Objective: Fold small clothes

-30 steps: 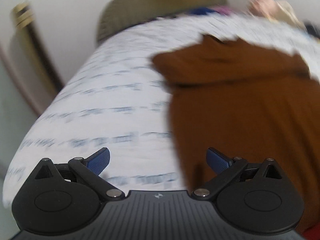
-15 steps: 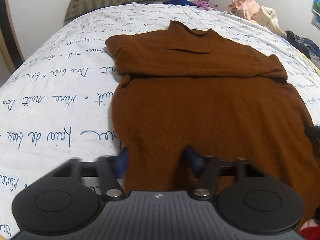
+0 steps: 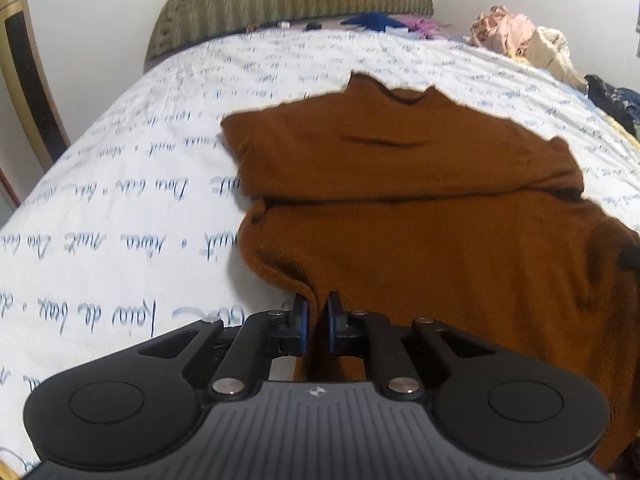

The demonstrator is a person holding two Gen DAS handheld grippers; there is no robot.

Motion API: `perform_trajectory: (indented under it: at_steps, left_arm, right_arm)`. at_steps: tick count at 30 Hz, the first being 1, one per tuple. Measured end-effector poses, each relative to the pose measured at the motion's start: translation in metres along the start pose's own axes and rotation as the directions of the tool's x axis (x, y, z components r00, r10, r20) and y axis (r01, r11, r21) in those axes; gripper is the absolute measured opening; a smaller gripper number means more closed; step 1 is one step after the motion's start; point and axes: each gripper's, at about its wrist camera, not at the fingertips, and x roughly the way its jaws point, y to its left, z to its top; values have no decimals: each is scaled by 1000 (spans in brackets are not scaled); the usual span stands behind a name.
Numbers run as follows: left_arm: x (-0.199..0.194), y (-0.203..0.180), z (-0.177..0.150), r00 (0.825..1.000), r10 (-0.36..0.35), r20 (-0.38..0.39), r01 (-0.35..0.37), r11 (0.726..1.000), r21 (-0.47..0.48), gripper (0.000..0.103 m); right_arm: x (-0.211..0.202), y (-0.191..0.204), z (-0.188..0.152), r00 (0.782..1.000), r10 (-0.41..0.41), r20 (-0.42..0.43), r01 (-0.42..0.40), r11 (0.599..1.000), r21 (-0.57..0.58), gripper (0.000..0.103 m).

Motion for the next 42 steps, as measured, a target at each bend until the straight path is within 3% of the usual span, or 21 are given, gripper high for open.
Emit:
perform_trajectory:
  at_steps: [4, 12, 17, 20, 21, 22, 24, 26, 28, 30, 33, 36, 42]
  left_arm:
    - [8, -5, 16, 1000, 16, 13, -16, 1000, 6, 9]
    - [32, -17, 43, 997, 75, 27, -76, 996, 35, 9]
    - [49, -18, 47, 995, 100, 11, -100, 994, 37, 10]
    - [53, -17, 42, 994, 106, 6, -106, 993, 46, 12]
    - [52, -16, 40, 995, 103, 7, -103, 993, 52, 12]
    - [50, -14, 37, 995, 97, 7, -98, 994, 54, 14]
    - [44, -8, 32, 995, 97, 15, -98, 994, 51, 23]
    - [36, -1, 26, 994, 105, 26, -106, 993, 47, 49]
    - [27, 7, 16, 992, 118, 46, -120, 992, 48, 66]
    - [19, 14, 3, 991, 123, 47, -126, 990, 58, 66]
    - [12, 25, -17, 995, 98, 14, -99, 994, 57, 66]
    - [4, 35, -39, 1000, 20, -16, -20, 999, 29, 66]
    - [-14, 33, -72, 995, -102, -3, 102, 995, 16, 66]
  right_arm:
    - [6, 0, 14, 999, -22, 26, 22, 1000, -12, 15]
    - [31, -8, 38, 984, -158, 79, 162, 986, -46, 11]
    - [41, -21, 39, 979, -195, 67, 196, 981, -7, 11]
    - [39, -24, 32, 987, -157, 44, 155, 987, 33, 19]
    - [37, -25, 29, 988, -152, 38, 151, 988, 38, 29]
    - [33, -25, 25, 987, -156, 37, 154, 987, 38, 38]
    - [26, -25, 18, 986, -164, 31, 162, 986, 38, 45]
    - [18, -27, 10, 988, -153, 17, 152, 987, 52, 46]
    - [9, -31, 2, 993, -121, -6, 121, 990, 78, 47]
    - [2, -33, -6, 996, -87, -28, 89, 991, 97, 50]
    - [-6, -35, -18, 997, -23, -68, 32, 991, 127, 54]
    - [-14, -35, -29, 996, 11, -93, 4, 988, 157, 54]
    - [-25, -19, -46, 990, 40, -135, -20, 989, 143, 54]
